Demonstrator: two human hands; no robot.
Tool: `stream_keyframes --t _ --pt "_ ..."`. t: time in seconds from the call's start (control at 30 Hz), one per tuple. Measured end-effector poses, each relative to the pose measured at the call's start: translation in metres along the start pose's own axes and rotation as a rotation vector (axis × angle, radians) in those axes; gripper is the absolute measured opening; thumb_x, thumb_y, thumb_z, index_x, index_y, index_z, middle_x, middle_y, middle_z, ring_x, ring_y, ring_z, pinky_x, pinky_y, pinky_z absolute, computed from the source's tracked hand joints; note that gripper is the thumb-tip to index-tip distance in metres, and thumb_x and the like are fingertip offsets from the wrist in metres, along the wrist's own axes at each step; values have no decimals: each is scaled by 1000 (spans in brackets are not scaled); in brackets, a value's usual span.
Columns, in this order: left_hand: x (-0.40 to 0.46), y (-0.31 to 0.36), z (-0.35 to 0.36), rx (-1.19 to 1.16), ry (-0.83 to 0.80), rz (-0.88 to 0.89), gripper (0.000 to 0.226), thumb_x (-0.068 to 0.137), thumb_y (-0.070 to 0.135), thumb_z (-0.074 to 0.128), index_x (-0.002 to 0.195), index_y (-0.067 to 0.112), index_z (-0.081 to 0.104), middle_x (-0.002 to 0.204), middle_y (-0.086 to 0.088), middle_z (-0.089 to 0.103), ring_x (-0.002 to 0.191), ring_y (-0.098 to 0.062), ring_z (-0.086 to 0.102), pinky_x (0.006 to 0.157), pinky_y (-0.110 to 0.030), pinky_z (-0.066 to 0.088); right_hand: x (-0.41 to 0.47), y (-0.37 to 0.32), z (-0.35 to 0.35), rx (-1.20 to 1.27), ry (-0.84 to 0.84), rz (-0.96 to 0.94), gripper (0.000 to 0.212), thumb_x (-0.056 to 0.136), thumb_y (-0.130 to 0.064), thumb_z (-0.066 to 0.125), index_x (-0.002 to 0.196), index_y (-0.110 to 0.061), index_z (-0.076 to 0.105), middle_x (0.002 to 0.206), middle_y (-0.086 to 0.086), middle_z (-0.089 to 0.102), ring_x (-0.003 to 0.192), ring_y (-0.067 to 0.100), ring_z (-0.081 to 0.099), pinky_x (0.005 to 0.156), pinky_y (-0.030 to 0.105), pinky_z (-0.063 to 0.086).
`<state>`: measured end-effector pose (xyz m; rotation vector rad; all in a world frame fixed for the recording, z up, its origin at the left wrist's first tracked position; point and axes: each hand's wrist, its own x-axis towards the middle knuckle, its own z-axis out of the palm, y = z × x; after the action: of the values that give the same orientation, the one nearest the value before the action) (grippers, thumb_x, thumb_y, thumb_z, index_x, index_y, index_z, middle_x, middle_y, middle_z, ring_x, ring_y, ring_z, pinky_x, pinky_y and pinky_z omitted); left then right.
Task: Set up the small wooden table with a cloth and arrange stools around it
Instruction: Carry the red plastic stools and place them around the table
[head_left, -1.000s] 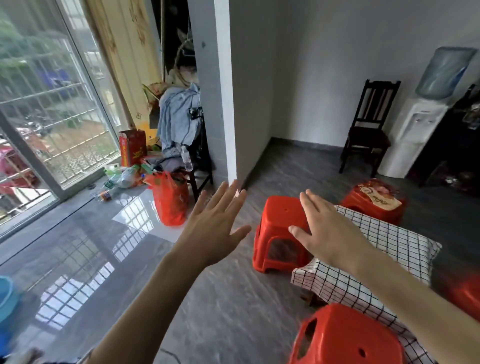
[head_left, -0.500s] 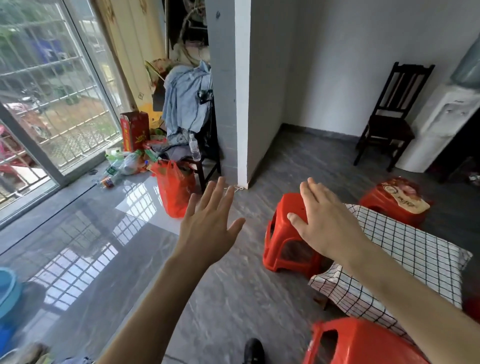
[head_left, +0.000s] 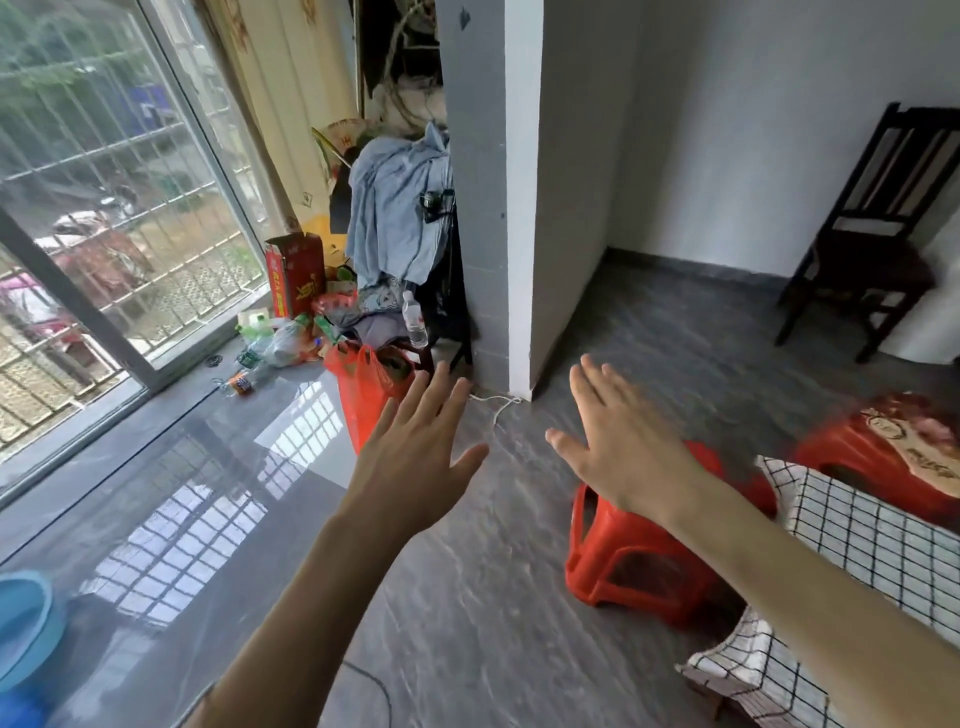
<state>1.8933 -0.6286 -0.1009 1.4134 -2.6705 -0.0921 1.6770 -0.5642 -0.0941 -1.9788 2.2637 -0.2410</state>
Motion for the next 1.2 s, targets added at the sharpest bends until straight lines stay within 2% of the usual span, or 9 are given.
stream_keyframes --t 0.1,0.27,0.43,0.57,0.67,0.8,0.87,0.97,1.2 --pt "31 -18 5 -15 6 -16 76 91 64 18 156 28 1 162 5 -14 149 -15 -14 122 -41 5 35 -2 8 -9 -51 -7 79 97 -54 36 154 -9 6 163 7 -1 150 22 1 121 42 13" --pt "83 -57 19 -24 -38 13 74 96 62 25 156 28 -2 161 7 -18 148 -13 -19 122 -43 2 99 -13 21 -1 -113 2 77 98 -53 34 154 -9 5 163 6 -1 150 21 1 121 40 12" --pt "147 -137 5 30 -31 82 84 83 70 5 156 30 -1 161 8 -19 148 -13 -19 121 -41 -1 177 -46 22 5 -96 23 78 98 -52 37 154 -7 7 163 8 3 150 23 5 121 40 13" --pt "199 -213 -21 114 22 72 73 97 58 30 156 26 2 161 3 -20 148 -18 -19 121 -43 -2 236 -74 14 11 -61 52 74 99 -49 40 153 -8 11 162 7 8 148 23 9 119 38 16" --pt "237 -241 -24 95 26 129 73 98 57 32 156 26 2 161 3 -19 148 -17 -19 120 -42 -3 271 -85 13 11 -58 123 74 99 -49 39 154 -9 10 163 7 7 149 23 9 120 39 16" --pt "281 -246 -12 46 24 223 73 97 56 34 157 24 7 163 2 -12 150 -18 -12 120 -41 1 296 -81 17 30 -85 227 76 99 -50 38 155 -10 5 163 6 1 150 21 4 121 37 13" --pt "299 -240 -3 57 13 295 74 95 60 25 157 23 8 163 1 -10 150 -19 -9 120 -42 3 301 -71 20 44 -84 277 75 99 -50 38 155 -11 5 163 5 1 150 20 3 121 36 11" --pt "326 -228 7 45 -27 395 86 82 65 6 157 22 11 164 1 -7 151 -19 -5 121 -44 5 309 -48 26 64 -74 374 75 98 -50 41 155 -11 9 163 6 5 149 21 6 120 34 12" --pt "406 -165 27 29 -57 584 74 97 56 34 157 22 5 163 1 -12 150 -19 -9 120 -45 6 311 24 35 91 -26 581 77 98 -50 43 154 -9 11 162 9 8 149 23 10 119 32 11"
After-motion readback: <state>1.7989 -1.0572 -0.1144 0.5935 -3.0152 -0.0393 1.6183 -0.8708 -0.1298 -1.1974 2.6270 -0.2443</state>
